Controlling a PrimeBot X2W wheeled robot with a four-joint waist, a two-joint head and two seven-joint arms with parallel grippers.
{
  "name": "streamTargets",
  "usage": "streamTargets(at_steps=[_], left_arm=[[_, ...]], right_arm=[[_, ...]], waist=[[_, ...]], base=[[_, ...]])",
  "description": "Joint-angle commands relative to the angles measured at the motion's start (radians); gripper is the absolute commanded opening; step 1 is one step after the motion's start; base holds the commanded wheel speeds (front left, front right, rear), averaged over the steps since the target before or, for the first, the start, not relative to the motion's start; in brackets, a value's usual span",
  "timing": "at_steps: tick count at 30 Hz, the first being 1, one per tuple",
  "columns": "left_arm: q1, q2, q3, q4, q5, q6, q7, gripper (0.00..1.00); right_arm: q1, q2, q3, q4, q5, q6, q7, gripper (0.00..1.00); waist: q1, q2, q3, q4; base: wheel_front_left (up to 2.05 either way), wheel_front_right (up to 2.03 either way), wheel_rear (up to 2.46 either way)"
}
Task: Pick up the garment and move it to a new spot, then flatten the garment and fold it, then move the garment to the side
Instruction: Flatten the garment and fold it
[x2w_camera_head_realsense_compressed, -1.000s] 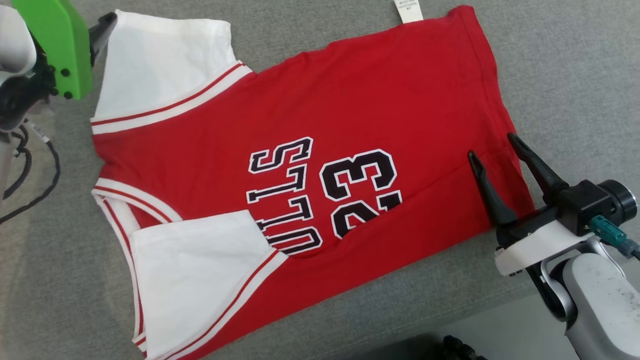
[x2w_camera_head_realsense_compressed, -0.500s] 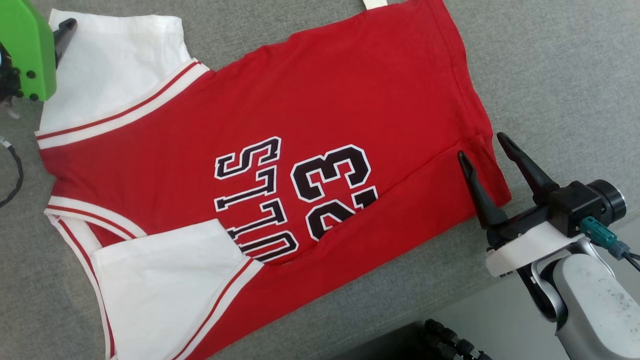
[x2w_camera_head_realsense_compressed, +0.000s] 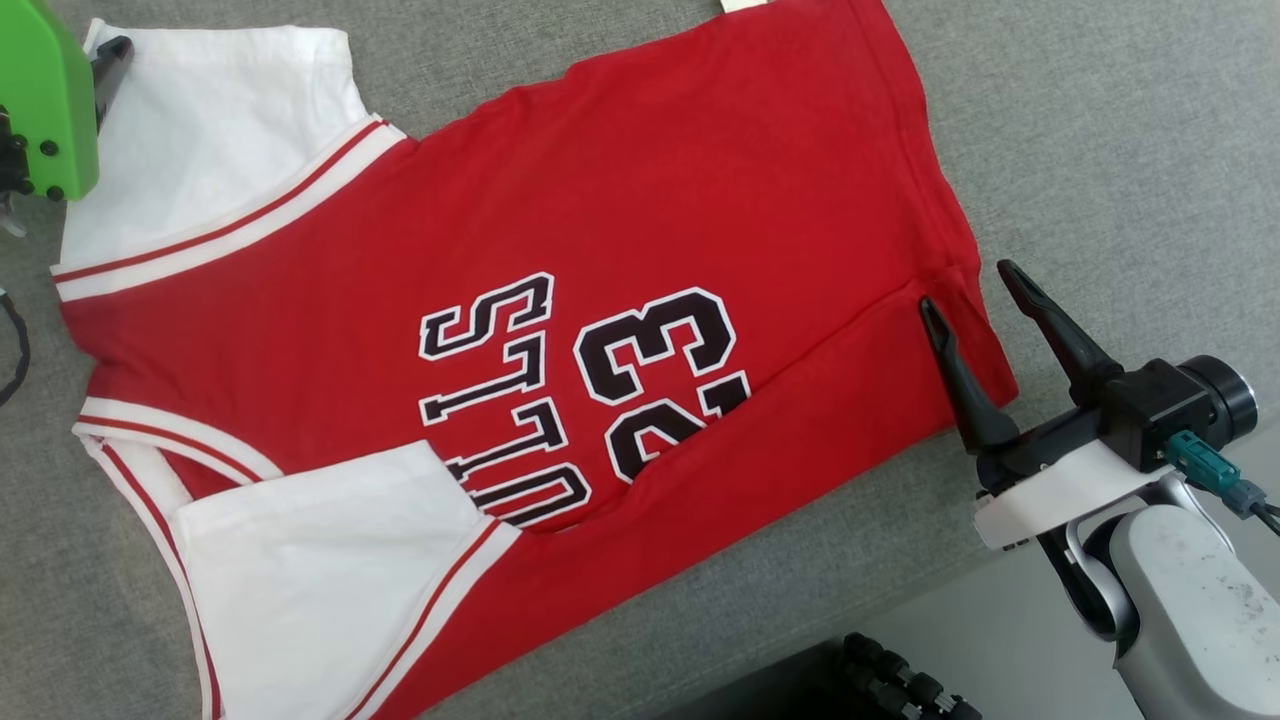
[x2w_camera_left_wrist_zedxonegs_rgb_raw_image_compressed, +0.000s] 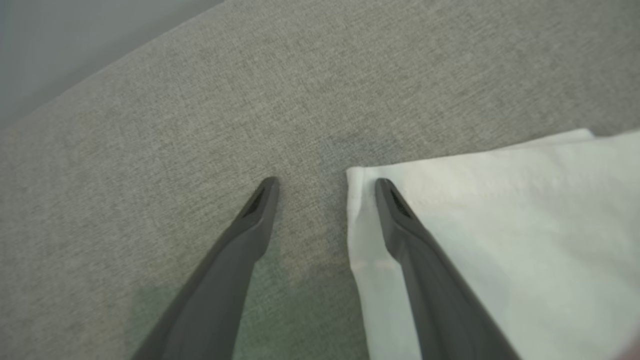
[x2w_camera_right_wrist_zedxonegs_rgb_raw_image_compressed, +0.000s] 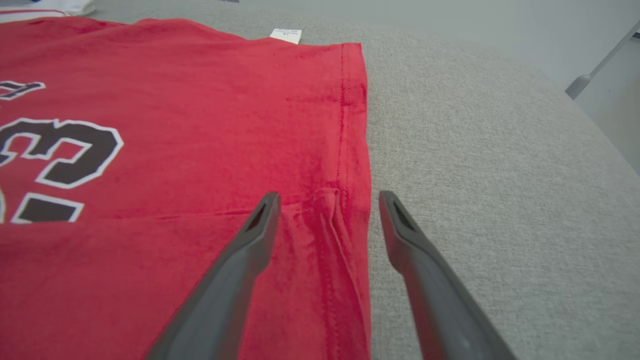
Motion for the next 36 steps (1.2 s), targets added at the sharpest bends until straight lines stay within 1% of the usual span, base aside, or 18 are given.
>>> streamTargets(at_steps=[1, 2, 3, 4, 5, 9, 13, 16, 17, 19, 22, 23, 26, 28, 31, 33, 36], left_arm=[[0.004, 0.002, -0.012, 0.010, 0.009, -0.002, 0.000, 0.76], [0.003, 0.004, -0.016, 0.009, 0.012, -0.002, -0.005, 0.65], [0.002, 0.007, -0.021, 0.007, 0.016, -0.002, -0.012, 0.41], [0.002, 0.010, -0.026, 0.005, 0.018, -0.002, -0.020, 0.02], [0.001, 0.013, -0.029, 0.005, 0.019, -0.003, -0.029, 0.00], [-0.004, 0.019, -0.035, 0.012, 0.019, -0.003, -0.062, 0.00], [-0.008, -0.006, -0.033, 0.014, 0.001, -0.004, -0.097, 0.00], [0.000, -0.021, -0.034, 0.009, -0.023, -0.004, -0.113, 0.00], [0.003, -0.024, -0.038, 0.005, -0.029, -0.004, -0.116, 0.00], [0.013, -0.033, -0.054, -0.007, -0.038, -0.005, -0.123, 0.00], [0.022, -0.038, -0.076, -0.037, -0.061, -0.005, -0.122, 0.00], [0.024, -0.038, -0.086, -0.053, -0.065, -0.005, -0.121, 0.00], [0.031, -0.027, -0.104, -0.082, -0.081, -0.005, -0.117, 0.00], [0.033, -0.025, -0.114, -0.101, -0.091, -0.005, -0.115, 0.00], [0.032, -0.016, -0.126, -0.128, -0.097, -0.005, -0.106, 0.00], [0.031, -0.010, -0.130, -0.142, -0.099, -0.005, -0.101, 0.00], [0.030, -0.001, -0.139, -0.163, -0.100, -0.005, -0.088, 0.00]], right_arm=[[0.003, -0.003, -0.002, -0.003, -0.007, -0.001, -0.005, 1.00], [0.002, -0.004, -0.002, -0.004, -0.007, -0.001, -0.005, 1.00], [0.001, -0.005, -0.002, -0.004, -0.008, -0.001, -0.005, 1.00], [0.001, -0.005, -0.004, -0.005, -0.007, -0.001, -0.005, 1.00], [0.003, 0.000, -0.007, -0.007, 0.006, -0.001, -0.005, 1.00], [0.006, -0.004, -0.017, -0.016, 0.027, -0.001, -0.005, 1.00], [-0.002, -0.024, -0.034, -0.009, 0.020, -0.001, -0.005, 1.00], [-0.038, -0.036, -0.039, 0.005, 0.028, -0.001, -0.005, 1.00], [-0.051, -0.029, -0.049, 0.021, 0.053, -0.001, -0.003, 1.00], [-0.092, -0.036, -0.043, 0.039, 0.084, -0.001, 0.040, 1.00], [-0.186, -0.057, -0.040, 0.067, 0.110, -0.002, 0.150, 1.00], [-0.226, -0.063, -0.031, 0.077, 0.109, -0.001, 0.204, 1.00], [-0.338, -0.040, -0.044, 0.133, 0.136, -0.001, 0.360, 1.00], [-0.407, -0.024, -0.053, 0.192, 0.141, -0.001, 0.488, 1.00], [-0.513, 0.020, -0.073, 0.271, 0.134, -0.001, 0.650, 1.00], [-0.563, 0.043, -0.088, 0.312, 0.116, -0.001, 0.717, 1.00], [-0.614, 0.066, -0.112, 0.365, 0.082, -0.001, 0.779, 1.00]], waist=[[0.0000, -0.0001, 0.001, 0.001], [0.0000, -0.0001, 0.001, 0.001], [0.0000, -0.0001, 0.001, 0.002], [0.0000, -0.0001, 0.000, 0.002], [0.0000, -0.0001, 0.000, 0.003], [0.0000, -0.0001, -0.006, 0.009], [0.0000, -0.0001, -0.021, 0.026], [0.0000, -0.0001, -0.038, 0.041], [0.0000, -0.0001, -0.046, 0.047], [0.0000, -0.0001, -0.061, 0.062], [0.0000, -0.0001, -0.078, 0.079], [0.0000, -0.0001, -0.084, 0.088], [0.0000, -0.0001, -0.095, 0.104], [0.0000, -0.0001, -0.099, 0.117], [0.0000, -0.0001, -0.094, 0.133], [0.0000, -0.0001, -0.087, 0.142], [0.0000, -0.0001, -0.075, 0.155]], base=[[0.00, 0.00, 0.00], [0.00, 0.00, 0.00], [0.00, 0.00, 0.00], [0.00, 0.00, 0.00], [0.00, 0.00, 0.00], [0.00, 0.00, 0.00], [0.00, 0.00, 0.00], [0.00, 0.00, 0.00], [0.00, 0.00, 0.00], [0.00, 0.00, 0.00], [0.00, 0.00, 0.00], [0.00, 0.00, 0.00], [0.00, 0.00, 0.00], [0.00, 0.00, 0.00], [0.00, 0.00, 0.00], [0.00, 0.00, 0.00], [0.00, 0.00, 0.00]])
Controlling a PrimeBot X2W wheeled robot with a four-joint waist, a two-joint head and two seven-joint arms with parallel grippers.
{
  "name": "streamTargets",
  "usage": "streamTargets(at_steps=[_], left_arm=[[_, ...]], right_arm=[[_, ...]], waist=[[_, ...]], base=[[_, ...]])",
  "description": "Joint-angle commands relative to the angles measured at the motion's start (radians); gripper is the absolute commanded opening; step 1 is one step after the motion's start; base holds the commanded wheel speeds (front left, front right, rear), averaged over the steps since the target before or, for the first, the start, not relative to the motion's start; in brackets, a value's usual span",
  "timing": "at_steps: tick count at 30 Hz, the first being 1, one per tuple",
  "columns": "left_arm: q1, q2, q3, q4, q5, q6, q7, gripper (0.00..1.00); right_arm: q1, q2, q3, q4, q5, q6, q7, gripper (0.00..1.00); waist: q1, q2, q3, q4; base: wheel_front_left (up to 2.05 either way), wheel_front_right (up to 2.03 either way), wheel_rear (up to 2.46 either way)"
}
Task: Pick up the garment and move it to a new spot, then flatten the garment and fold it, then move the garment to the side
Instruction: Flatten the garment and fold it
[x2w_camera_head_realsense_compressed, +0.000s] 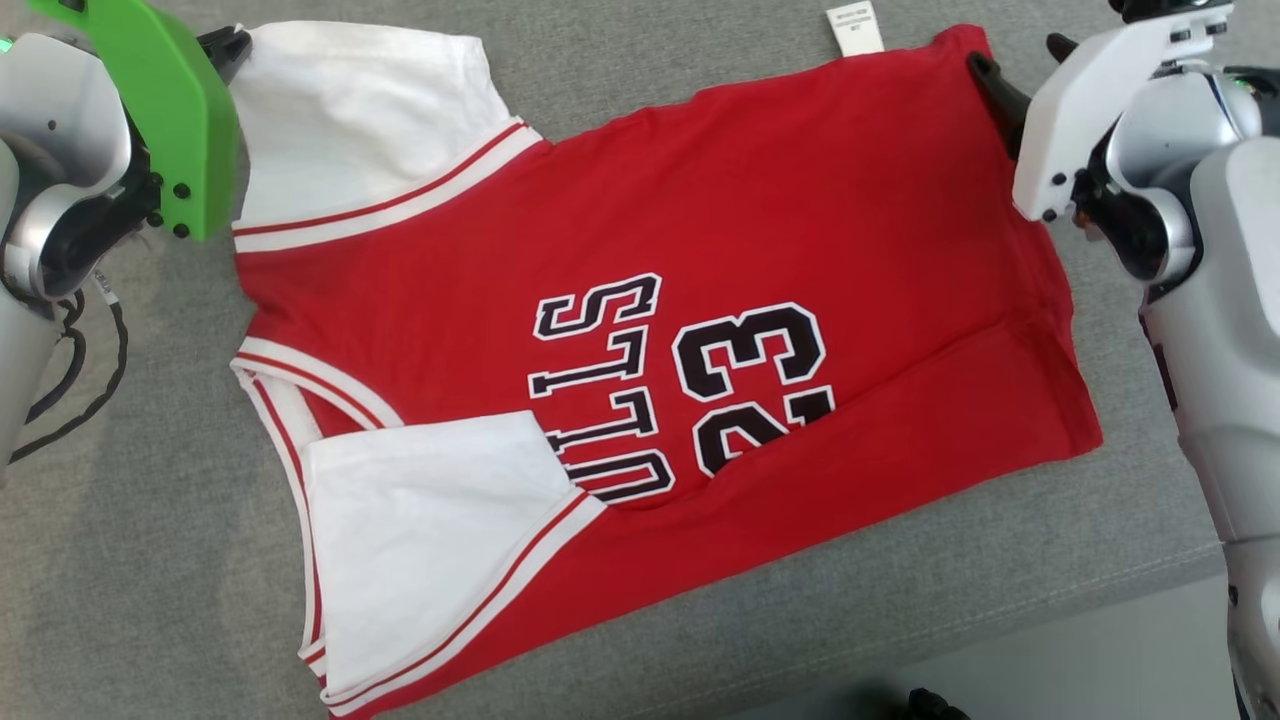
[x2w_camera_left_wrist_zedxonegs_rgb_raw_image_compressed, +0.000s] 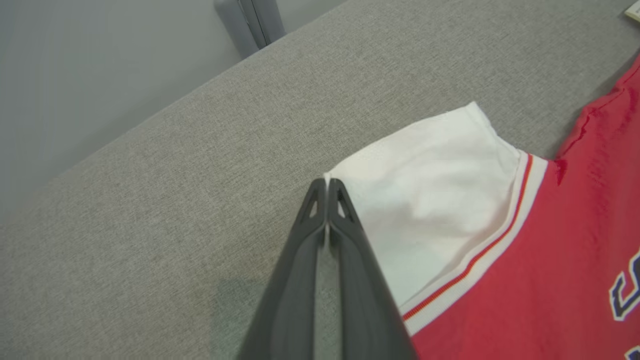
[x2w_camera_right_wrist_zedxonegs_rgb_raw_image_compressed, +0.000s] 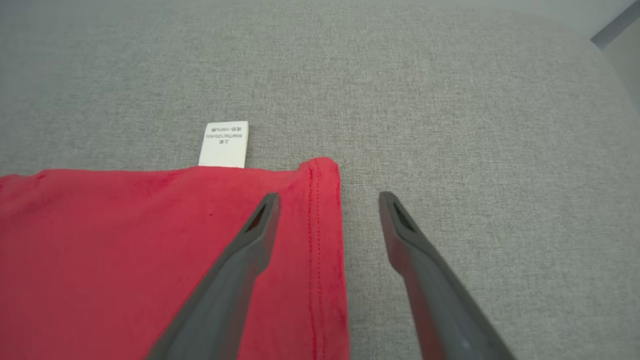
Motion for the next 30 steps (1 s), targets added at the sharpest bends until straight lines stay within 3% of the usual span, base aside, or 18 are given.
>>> streamTargets(at_steps=[1, 14, 24, 25, 30], left_arm=[[0.007, 0.010, -0.003, -0.009, -0.007, -0.002, 0.004, 0.00], [0.001, 0.040, -0.008, -0.070, -0.013, 0.011, 0.036, 0.00], [0.001, 0.044, -0.015, -0.084, -0.014, 0.016, 0.045, 0.00], [0.002, 0.044, -0.016, -0.083, -0.015, 0.017, 0.045, 0.00], [0.008, 0.043, -0.018, -0.079, -0.019, 0.021, 0.044, 0.00]], right_arm=[[-0.019, 0.003, -0.015, 0.024, -0.024, -0.001, 0.020, 1.00], [-0.115, 0.062, -0.069, 0.150, -0.126, -0.001, 0.056, 1.00], [-0.162, 0.069, -0.058, 0.171, -0.163, -0.001, 0.052, 1.00], [-0.164, 0.070, -0.058, 0.170, -0.165, -0.001, 0.054, 0.90], [-0.151, 0.076, -0.064, 0.162, -0.180, -0.001, 0.085, 0.75]], waist=[[0.0000, 0.0000, 0.015, 0.015], [0.0000, 0.0000, 0.055, 0.040], [0.0000, 0.0000, 0.070, 0.046], [0.0000, 0.0000, 0.069, 0.045], [0.0000, 0.0000, 0.065, 0.044]], base=[[0.00, 0.00, 0.00], [0.00, 0.00, 0.00], [0.00, 0.00, 0.00], [0.00, 0.00, 0.00], [0.00, 0.00, 0.00]])
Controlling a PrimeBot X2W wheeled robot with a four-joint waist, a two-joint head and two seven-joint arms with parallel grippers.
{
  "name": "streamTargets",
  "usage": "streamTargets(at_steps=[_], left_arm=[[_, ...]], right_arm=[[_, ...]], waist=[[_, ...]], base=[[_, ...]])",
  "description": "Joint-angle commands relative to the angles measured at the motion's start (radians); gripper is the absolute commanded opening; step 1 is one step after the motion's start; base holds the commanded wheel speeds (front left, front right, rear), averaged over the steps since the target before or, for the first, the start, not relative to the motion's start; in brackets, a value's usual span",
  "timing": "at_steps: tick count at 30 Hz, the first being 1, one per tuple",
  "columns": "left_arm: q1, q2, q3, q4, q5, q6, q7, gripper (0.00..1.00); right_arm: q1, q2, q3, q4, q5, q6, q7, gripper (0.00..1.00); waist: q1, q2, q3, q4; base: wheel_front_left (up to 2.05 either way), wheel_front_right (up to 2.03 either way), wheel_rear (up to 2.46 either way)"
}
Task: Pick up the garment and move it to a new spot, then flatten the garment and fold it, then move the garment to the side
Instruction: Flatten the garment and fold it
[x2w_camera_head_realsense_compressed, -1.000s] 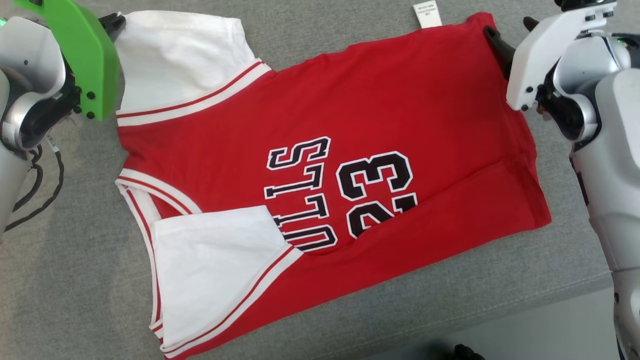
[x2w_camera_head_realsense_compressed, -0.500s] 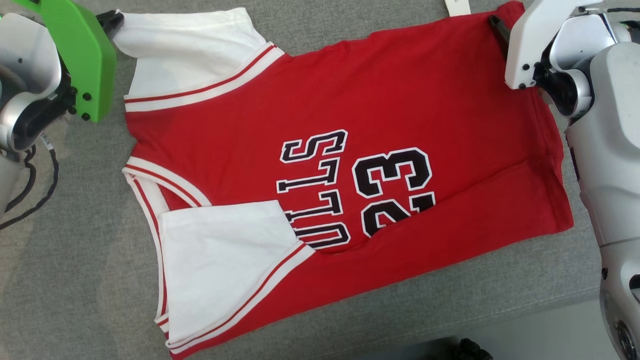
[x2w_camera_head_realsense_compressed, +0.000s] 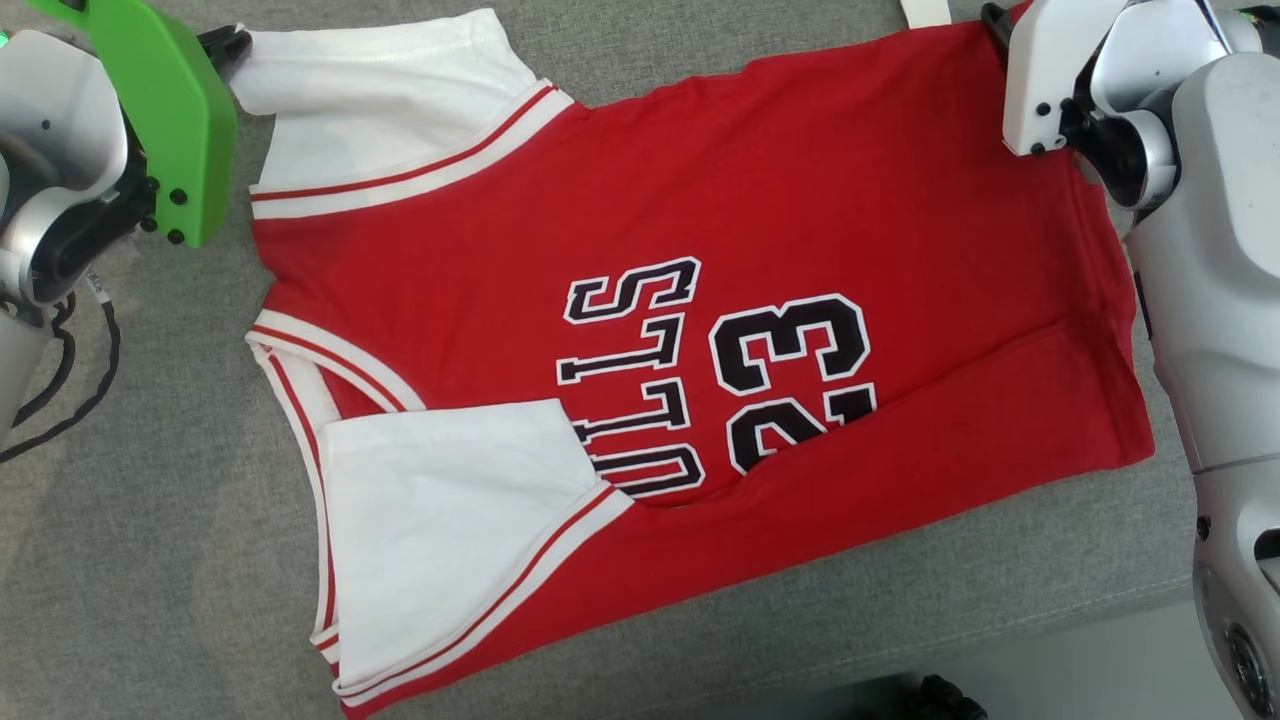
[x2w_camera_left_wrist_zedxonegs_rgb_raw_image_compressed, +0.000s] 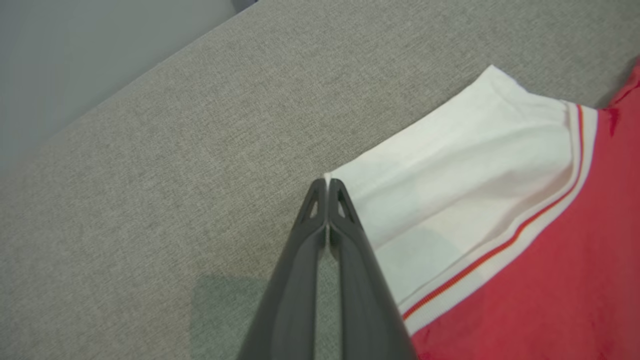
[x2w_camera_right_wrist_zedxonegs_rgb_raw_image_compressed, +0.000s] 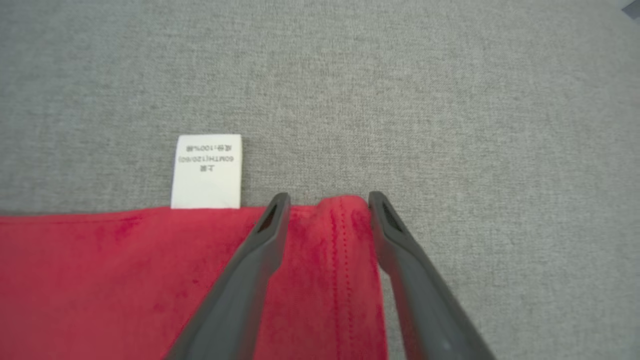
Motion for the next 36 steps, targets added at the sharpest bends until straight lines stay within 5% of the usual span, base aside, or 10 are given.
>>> streamTargets(at_steps=[1, 3, 4, 24, 36], left_arm=[[0.009, 0.006, 0.000, 0.001, -0.012, 0.005, 0.003, 0.00], [0.007, 0.005, -0.001, 0.001, -0.013, 0.006, 0.001, 0.00], [0.006, 0.004, -0.001, 0.001, -0.014, 0.006, 0.000, 0.00], [-0.014, -0.017, 0.038, -0.030, -0.001, -0.009, -0.257, 0.00], [0.208, 0.060, 0.068, -0.279, -0.074, 0.041, -0.324, 0.00]], right_arm=[[0.006, 0.000, -0.005, -0.006, -0.010, -0.001, 0.008, 0.60], [0.011, 0.000, -0.012, -0.013, -0.018, -0.001, 0.015, 0.34], [0.014, 0.000, -0.016, -0.017, -0.025, -0.001, 0.021, 0.00], [0.150, -0.076, -0.110, -0.249, 0.004, -0.001, -0.098, 0.00], [0.355, -0.158, -0.159, -0.466, 0.156, -0.001, -0.126, 0.00]], waist=[[-0.0001, 0.0000, 0.000, 0.000], [-0.0001, 0.0000, 0.001, 0.001], [-0.0001, 0.0000, 0.003, 0.001], [-0.0001, 0.0000, -0.046, 0.045], [-0.0001, 0.0000, -0.104, 0.094]], base=[[0.00, 0.00, 0.00], [0.00, 0.00, 0.00], [0.00, 0.00, 0.00], [0.00, 0.00, 0.00], [0.00, 0.00, 0.00]])
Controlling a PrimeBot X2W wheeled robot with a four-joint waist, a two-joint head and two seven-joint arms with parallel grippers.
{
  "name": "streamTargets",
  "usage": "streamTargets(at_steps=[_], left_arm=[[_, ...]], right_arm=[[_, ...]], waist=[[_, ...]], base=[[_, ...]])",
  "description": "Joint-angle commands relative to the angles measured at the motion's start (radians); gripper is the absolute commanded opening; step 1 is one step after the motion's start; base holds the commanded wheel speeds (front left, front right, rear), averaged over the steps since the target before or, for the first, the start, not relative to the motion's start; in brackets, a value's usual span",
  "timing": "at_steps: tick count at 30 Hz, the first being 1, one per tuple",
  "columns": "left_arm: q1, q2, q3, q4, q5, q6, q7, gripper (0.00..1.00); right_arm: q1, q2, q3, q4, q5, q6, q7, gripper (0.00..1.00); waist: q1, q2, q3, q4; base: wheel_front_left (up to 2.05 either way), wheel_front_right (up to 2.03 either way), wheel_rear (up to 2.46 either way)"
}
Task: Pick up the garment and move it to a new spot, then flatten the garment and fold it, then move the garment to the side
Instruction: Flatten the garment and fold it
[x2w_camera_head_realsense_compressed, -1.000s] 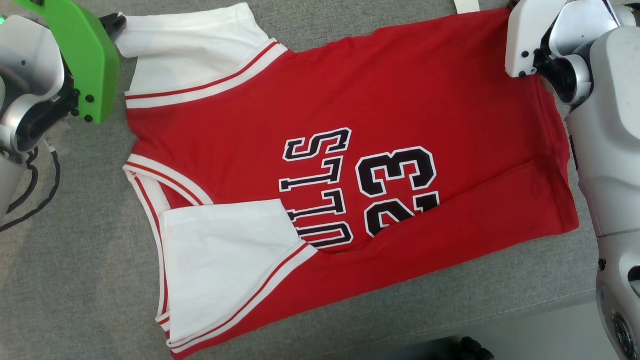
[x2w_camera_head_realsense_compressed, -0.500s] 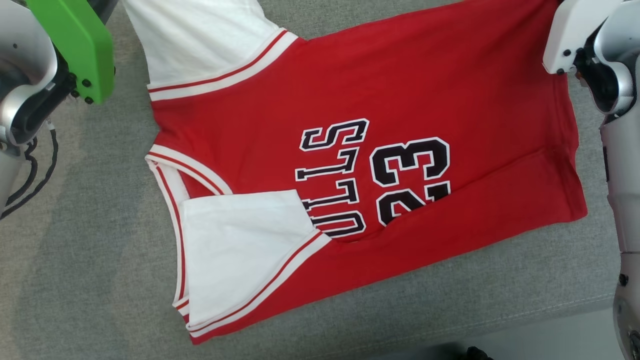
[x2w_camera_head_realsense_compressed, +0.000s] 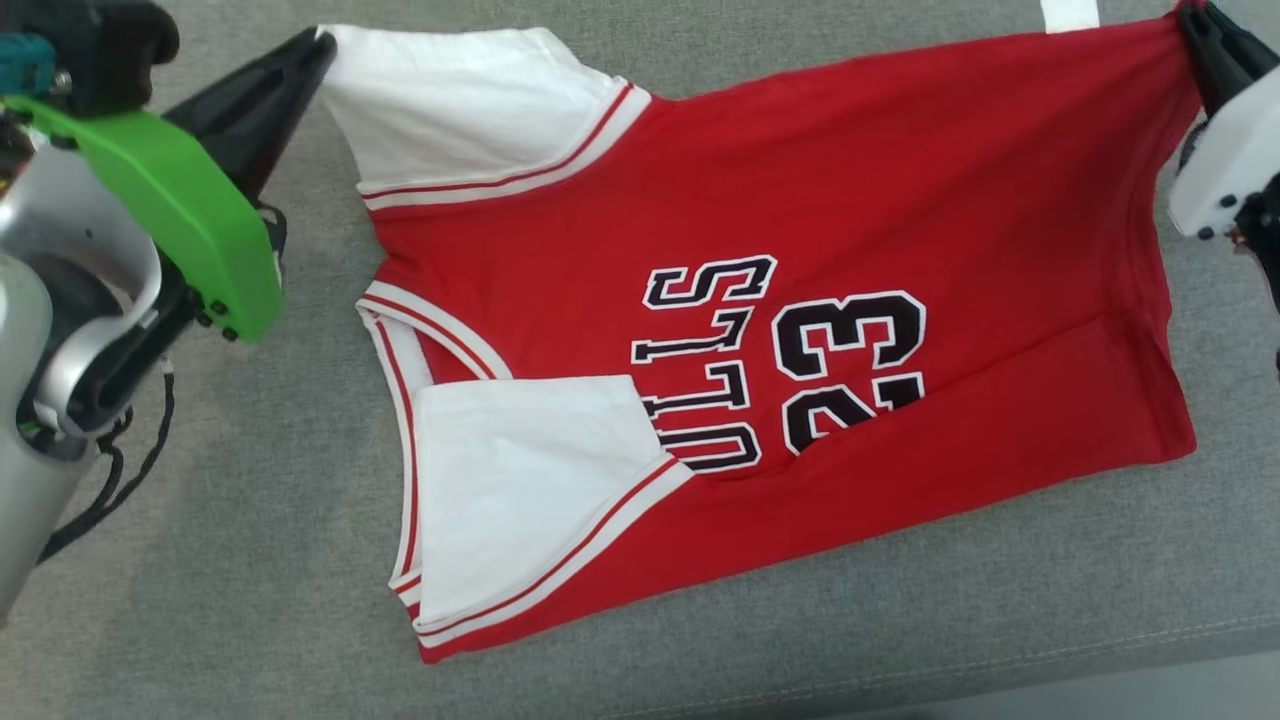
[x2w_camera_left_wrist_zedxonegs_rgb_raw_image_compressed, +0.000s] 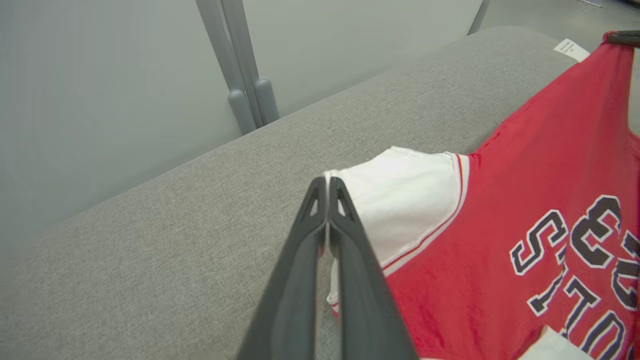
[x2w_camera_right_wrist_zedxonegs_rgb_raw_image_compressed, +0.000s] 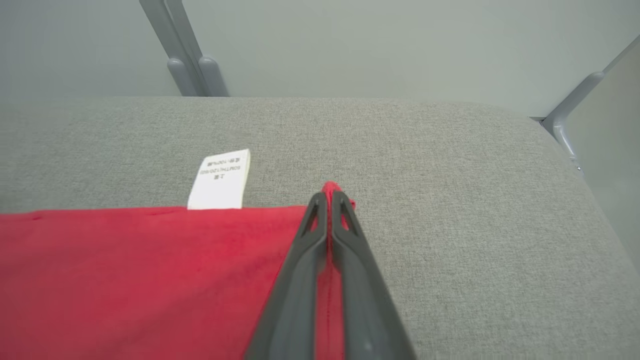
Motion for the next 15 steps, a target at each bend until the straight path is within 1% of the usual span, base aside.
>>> streamTargets(at_steps=[1, 7, 15], left_arm=[[0.037, 0.016, 0.006, -0.032, 0.005, 0.015, -0.012, 0.00], [0.173, 0.045, 0.015, -0.178, -0.026, 0.075, -0.046, 0.00], [0.344, 0.074, 0.023, -0.326, -0.072, 0.149, -0.083, 0.00]], right_arm=[[0.036, -0.015, -0.021, -0.023, 0.016, -0.001, -0.006, 0.00], [0.161, -0.042, -0.073, -0.105, 0.100, -0.001, -0.002, 0.00], [0.319, -0.087, -0.083, -0.196, 0.172, -0.001, -0.041, 0.00]], waist=[[0.0000, 0.0000, -0.017, 0.021], [0.0000, 0.0000, -0.036, 0.053], [0.0000, 0.0000, -0.055, 0.074]], base=[[0.00, 0.00, 0.00], [0.00, 0.00, 0.00], [0.00, 0.00, 0.00]])
